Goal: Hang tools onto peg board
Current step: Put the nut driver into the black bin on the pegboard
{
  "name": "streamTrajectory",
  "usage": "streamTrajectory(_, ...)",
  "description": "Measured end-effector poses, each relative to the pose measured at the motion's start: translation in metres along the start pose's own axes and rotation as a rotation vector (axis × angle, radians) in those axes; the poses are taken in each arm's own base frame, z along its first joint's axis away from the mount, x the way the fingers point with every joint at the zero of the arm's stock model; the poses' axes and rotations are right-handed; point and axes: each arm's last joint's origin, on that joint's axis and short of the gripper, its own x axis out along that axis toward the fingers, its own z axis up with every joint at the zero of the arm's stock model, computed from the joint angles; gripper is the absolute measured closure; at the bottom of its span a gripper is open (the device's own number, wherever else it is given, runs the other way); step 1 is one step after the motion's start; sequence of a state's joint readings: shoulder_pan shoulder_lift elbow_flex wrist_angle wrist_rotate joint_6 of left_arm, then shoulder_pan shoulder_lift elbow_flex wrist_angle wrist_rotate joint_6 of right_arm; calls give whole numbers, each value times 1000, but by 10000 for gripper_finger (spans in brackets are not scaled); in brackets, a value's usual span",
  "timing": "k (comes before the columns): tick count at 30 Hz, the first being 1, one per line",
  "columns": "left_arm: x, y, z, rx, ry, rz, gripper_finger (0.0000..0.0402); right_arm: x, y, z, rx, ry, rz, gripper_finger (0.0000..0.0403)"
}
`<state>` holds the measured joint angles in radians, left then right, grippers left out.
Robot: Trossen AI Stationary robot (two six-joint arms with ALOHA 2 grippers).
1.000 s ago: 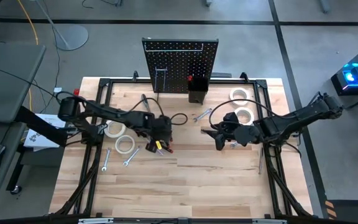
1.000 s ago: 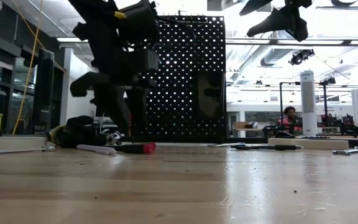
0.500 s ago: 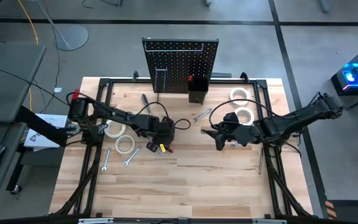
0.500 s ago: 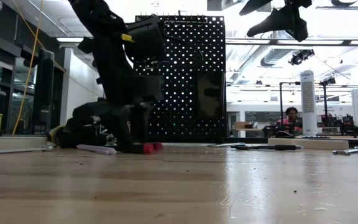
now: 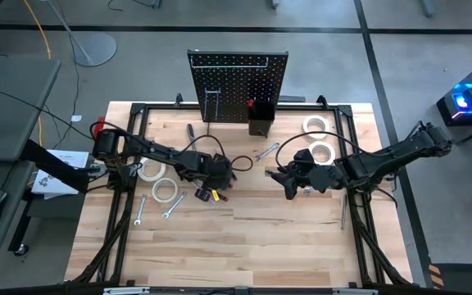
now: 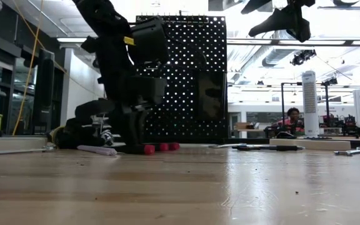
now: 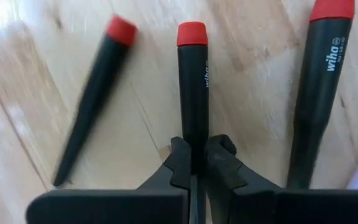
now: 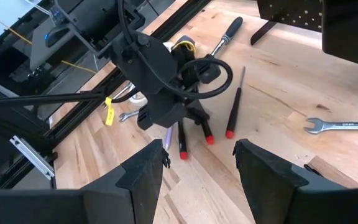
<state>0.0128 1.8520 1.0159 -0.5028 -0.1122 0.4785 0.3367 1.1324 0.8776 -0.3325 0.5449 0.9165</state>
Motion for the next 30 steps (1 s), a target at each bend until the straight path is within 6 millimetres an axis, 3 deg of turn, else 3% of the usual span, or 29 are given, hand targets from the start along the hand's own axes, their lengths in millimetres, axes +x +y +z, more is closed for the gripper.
streamTrajectory(9,-36,14,18,-145,-139,12,396,-1,2,2,0,-19,18,210)
streamTrajectory(12,-56,20,21,-187,-237,8,397,-7,3,7,-14,-47,51,210)
streamTrajectory(18,-76,26,19,-225,-310,39,399,-22,0,18,-25,-126,49,210)
streamTrajectory(30,-80,28,16,-206,-308,50,401,-37,-5,28,-25,-187,61,210)
